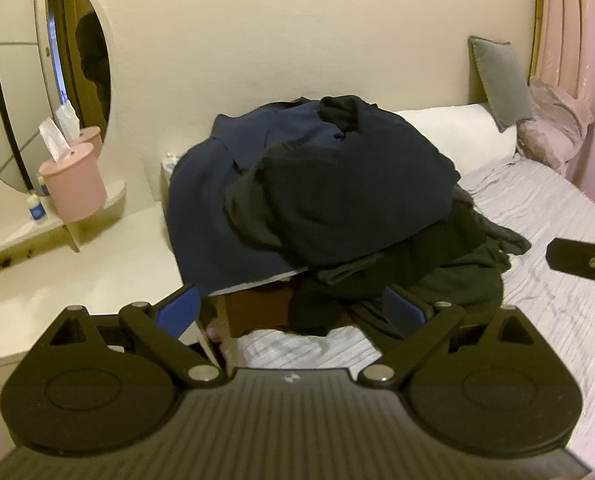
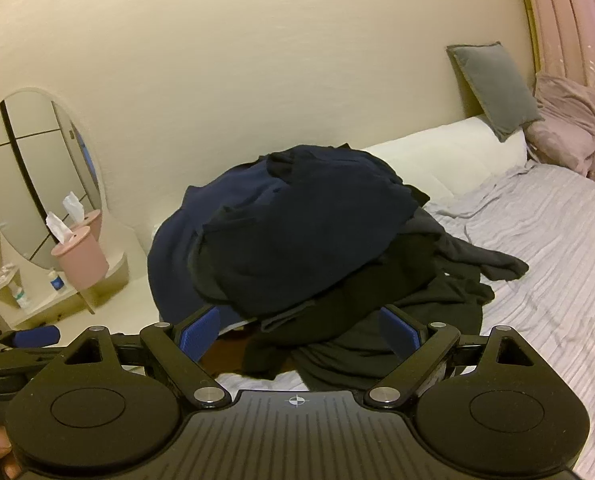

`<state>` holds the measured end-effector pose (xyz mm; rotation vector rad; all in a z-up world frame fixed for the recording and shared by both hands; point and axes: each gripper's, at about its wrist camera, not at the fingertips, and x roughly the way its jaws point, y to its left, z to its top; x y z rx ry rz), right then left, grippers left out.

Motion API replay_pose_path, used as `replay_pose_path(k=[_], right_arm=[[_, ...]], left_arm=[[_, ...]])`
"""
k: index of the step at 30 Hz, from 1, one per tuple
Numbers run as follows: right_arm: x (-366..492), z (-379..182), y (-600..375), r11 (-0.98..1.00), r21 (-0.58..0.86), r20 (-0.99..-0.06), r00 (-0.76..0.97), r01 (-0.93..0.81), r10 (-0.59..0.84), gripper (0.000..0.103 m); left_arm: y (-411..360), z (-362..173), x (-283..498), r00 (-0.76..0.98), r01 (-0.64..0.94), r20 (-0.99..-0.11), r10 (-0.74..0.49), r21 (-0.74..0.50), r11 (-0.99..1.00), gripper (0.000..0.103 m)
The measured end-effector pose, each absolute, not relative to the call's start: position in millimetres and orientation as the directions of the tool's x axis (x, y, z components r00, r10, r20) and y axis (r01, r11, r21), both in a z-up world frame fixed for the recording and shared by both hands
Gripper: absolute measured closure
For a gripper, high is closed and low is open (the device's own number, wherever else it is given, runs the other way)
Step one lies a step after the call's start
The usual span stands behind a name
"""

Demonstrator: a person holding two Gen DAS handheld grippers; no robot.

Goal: Fold clothes

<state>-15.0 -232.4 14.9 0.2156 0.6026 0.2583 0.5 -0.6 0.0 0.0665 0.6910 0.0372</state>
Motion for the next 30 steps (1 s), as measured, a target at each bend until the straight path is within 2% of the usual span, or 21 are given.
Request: replay_pose_path(k=[3,6,12,30], right_arm=[[-15.0,11.7,-233.6,0.946,0.271,-0.531,0.793,-0.176,0.299,0.014],[-15.0,8.5,-234.8,0.947,0.268,-0.533,0.792,-0.176,0.298,0.014],[-20.1,-3.1,-239.6,0.948,0.265,-0.531,0.794,-0.175,0.295,0.014],[-26.6,-4.7,-241.3,0.948,0.269,-0.537,0.79,-0.17,0.295,0.014]], left_arm=[[-3.3,0.8,3.4,0.77,-0.013,-0.635,0.065,0.086,0.996,0.007],[-13.9,-3.5,-7.1,0.798,-0.002,-0.599,0.062,0.101,0.995,0.008],[-7.3,-7.0,-4.0,0.774,0.025,-0.633,0.003,0.035,0.999,0.008],[-5.7,-3.5,-6.1,0.771,0.035,-0.636,-0.01,0.026,0.999,0.008]])
